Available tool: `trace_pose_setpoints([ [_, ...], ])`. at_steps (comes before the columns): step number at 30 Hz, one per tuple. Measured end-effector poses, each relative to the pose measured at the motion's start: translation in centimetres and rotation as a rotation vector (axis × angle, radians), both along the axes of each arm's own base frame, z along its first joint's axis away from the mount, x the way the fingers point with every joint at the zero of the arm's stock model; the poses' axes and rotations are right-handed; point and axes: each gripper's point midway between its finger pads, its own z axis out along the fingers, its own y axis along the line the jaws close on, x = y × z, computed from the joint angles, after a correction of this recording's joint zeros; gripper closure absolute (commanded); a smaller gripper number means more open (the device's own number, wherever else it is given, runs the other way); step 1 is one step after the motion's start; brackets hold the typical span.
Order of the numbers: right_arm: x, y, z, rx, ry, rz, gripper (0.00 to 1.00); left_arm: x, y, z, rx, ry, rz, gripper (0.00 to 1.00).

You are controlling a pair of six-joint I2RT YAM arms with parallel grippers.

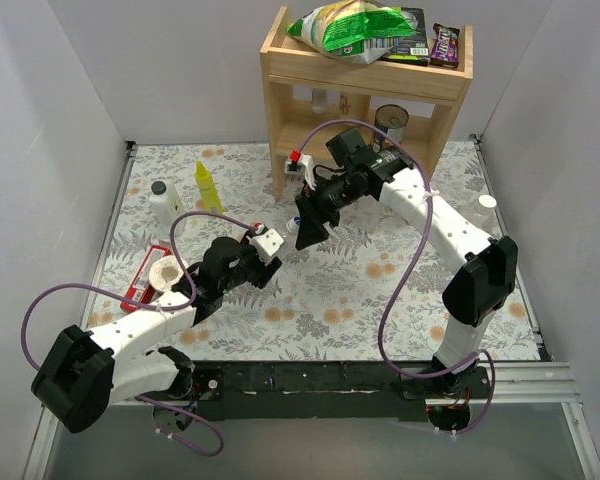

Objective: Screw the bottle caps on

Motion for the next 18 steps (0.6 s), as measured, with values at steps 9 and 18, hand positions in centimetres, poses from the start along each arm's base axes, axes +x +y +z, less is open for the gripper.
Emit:
trace_pose_setpoints([
  [9, 1.6, -3.9, 6.4, 0.113, -0.314, 0.056, 0.21, -2.7, -2.0, -0.6, -0.047, 0.086, -0.177, 1.0],
  [18, -5.7, -5.0, 6.5, 0.175, -0.774, 0.502, 0.23, -8.5, -4.6, 0.1, -0.086, 0.208, -0.541, 1.0],
])
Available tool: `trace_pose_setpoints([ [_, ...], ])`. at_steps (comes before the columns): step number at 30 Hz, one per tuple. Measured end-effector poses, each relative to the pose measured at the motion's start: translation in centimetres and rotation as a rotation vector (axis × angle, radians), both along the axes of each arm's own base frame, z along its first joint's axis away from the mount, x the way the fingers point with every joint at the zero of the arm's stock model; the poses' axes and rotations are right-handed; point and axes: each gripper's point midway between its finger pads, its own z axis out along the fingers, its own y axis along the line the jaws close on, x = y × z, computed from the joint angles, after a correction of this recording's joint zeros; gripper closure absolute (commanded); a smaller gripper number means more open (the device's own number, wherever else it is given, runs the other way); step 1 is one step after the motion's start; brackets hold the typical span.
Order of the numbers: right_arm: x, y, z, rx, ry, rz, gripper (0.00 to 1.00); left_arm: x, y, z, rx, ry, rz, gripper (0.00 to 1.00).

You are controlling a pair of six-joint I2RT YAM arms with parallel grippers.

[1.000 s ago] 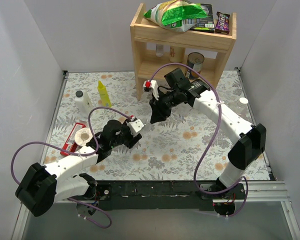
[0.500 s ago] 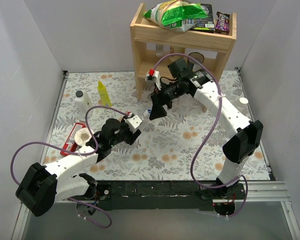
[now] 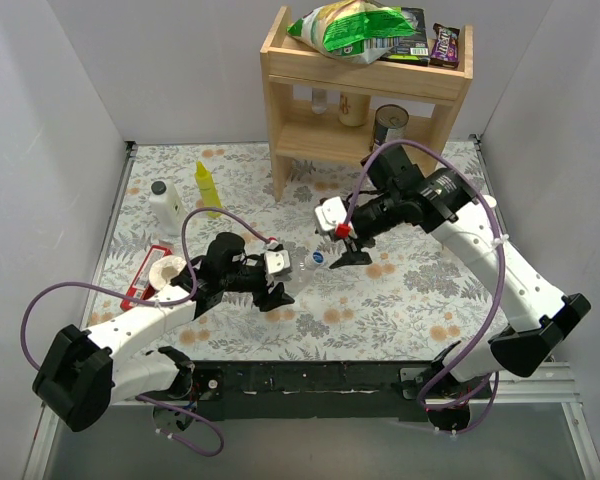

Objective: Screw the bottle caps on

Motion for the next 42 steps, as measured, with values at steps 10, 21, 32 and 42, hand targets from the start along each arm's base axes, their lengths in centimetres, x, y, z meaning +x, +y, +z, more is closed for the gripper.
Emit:
trace_pose_setpoints([
  [10, -2.4, 0.7, -3.8, -0.088, -0.164, 0.214, 0.37, -1.1, -0.3, 0.4, 0.003, 0.007, -0.089, 1.0],
  [21, -2.3, 1.2, -3.5, -0.075, -0.214, 0.223, 0.55, -1.3, -0.4, 0.5, 0.002, 0.007, -0.108, 1.0],
  [32, -1.5, 1.8, -3.2, -0.067, -0.134, 0.087, 0.77, 0.1, -0.1, 0.9, 0.001, -0.048, -0.034, 1.0],
  [42, 2.7, 5.8, -1.4, -0.01, 0.188, -0.226, 0.81, 5.9, 2.5, 2.6, -0.031, -0.255, 0.363, 1.0],
])
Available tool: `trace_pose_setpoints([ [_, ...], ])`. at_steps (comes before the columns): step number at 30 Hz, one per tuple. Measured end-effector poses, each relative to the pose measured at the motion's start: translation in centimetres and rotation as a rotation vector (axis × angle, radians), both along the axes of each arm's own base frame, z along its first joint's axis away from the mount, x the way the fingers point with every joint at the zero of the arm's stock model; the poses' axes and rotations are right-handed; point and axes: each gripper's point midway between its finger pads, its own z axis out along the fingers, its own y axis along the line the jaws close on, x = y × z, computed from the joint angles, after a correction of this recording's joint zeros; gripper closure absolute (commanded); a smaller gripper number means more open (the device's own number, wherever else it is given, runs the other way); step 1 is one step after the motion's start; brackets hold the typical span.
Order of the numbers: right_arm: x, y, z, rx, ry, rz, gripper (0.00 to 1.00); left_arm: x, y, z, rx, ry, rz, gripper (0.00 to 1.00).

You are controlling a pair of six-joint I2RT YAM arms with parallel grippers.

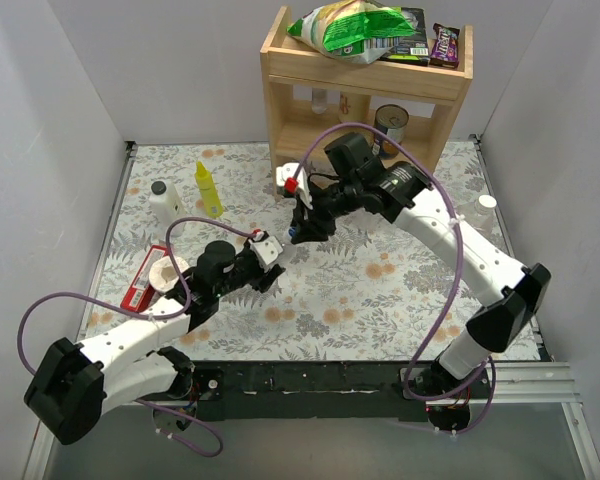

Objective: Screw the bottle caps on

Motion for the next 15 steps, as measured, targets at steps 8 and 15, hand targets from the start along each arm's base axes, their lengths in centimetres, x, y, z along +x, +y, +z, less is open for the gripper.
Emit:
trace_pose_setpoints([
  [8, 3.2, 2.0, -1.4, -0.036, 0.235, -0.234, 0.7, 2.8, 1.9, -1.7, 0.051, 0.048, 0.226, 1.0],
  [15, 2.9, 0.9, -0.2, -0.063, 0.224, -0.221, 0.33, 1.8, 1.2, -0.5, 0.006, 0.07, 0.19, 1.0],
])
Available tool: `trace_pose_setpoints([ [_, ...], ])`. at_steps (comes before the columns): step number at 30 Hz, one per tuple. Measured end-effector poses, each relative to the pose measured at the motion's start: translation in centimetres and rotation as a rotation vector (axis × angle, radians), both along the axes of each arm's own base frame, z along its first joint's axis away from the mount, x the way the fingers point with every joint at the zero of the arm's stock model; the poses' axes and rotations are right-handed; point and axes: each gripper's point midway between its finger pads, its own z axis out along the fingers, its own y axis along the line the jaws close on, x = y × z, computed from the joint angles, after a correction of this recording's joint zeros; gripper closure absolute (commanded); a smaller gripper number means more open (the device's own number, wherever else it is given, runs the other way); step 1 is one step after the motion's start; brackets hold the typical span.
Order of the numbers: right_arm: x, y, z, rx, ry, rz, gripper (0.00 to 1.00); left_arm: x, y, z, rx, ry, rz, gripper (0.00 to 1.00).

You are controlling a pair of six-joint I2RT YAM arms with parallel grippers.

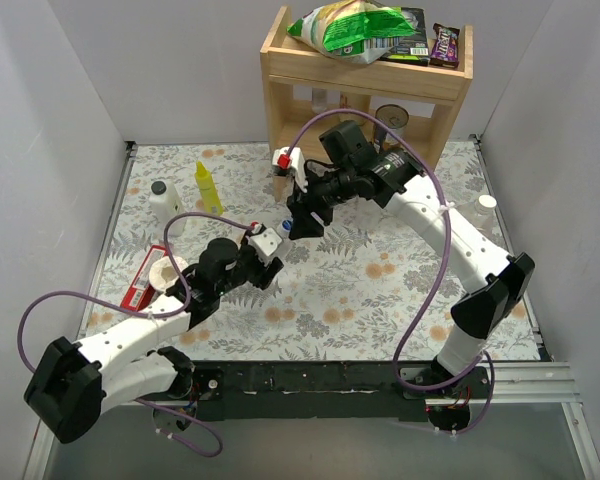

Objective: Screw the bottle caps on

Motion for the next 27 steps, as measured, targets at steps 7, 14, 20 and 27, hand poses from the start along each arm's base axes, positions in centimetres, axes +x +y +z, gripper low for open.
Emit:
trace_pose_setpoints([
  [7, -1.7, -4.3, 1.9, 0.057, -0.186, 0.154, 0.26, -6.3, -2.6, -0.2, 0.018, 0.082, -0.404, 1.0],
  [14, -8.3, -4.6, 3.2, 0.116, -0.426, 0.484, 0.29, -10.1, -4.2, -1.7, 0.072, 0.269, -0.69, 1.0],
  [20, -10.6, -4.6, 0.3, 0.066, -0.467, 0.662, 0.35, -11.4, -4.0, -2.5, 0.09, 0.337, -0.755, 1.0],
  [27, -11.1, -5.1, -0.8, 0.027, -0.503, 0.73, 0.42, -11.6, -4.0, -2.2, 0.093, 0.339, -0.772, 1.0],
])
